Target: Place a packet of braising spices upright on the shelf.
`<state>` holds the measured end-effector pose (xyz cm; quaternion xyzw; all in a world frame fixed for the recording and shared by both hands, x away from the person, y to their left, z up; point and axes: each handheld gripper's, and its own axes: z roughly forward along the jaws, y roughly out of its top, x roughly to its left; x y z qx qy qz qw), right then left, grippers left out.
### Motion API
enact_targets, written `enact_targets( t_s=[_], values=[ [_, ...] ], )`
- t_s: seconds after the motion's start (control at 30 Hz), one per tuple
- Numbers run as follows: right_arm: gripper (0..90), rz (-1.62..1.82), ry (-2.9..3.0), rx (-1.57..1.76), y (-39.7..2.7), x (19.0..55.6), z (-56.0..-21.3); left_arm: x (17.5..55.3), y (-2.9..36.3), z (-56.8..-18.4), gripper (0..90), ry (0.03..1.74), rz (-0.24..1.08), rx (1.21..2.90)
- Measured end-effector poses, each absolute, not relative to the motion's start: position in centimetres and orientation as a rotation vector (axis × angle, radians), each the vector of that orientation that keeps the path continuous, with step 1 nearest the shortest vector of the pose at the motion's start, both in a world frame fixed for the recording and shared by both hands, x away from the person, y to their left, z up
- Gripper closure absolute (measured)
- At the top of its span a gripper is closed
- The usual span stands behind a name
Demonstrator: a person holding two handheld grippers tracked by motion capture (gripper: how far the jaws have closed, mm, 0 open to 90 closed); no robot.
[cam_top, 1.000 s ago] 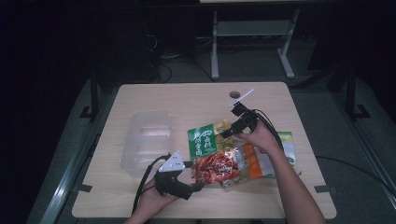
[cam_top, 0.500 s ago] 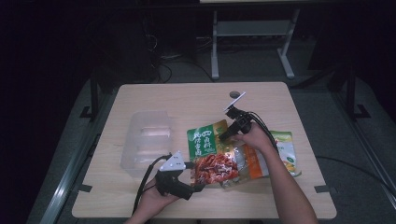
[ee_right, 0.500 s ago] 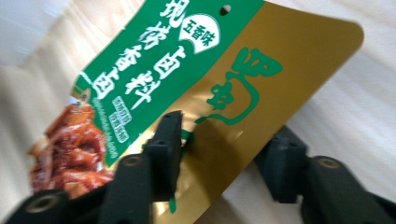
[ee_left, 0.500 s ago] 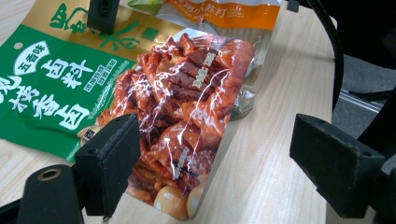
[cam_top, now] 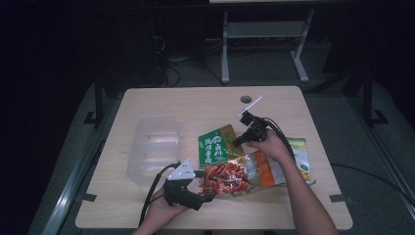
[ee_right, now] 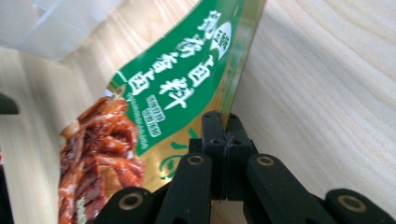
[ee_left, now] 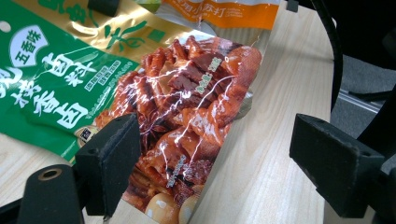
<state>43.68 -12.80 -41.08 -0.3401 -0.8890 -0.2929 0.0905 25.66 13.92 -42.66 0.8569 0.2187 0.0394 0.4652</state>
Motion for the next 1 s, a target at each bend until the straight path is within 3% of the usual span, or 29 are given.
enact_targets(
  t_s=[0.57, 1.0],
  values=[
    [90.0, -1.293, -2.739, -0.902, -16.1, 37.1, -34.6, 26.2, 12.7, -41.5, 14.5, 0.597, 0.14, 2.051],
    [90.0, -1.447, -2.702, -0.929, -19.5, 34.5, -35.7, 28.2, 11.1, -42.7, 13.9, 0.766, 0.212, 1.987]
  ],
)
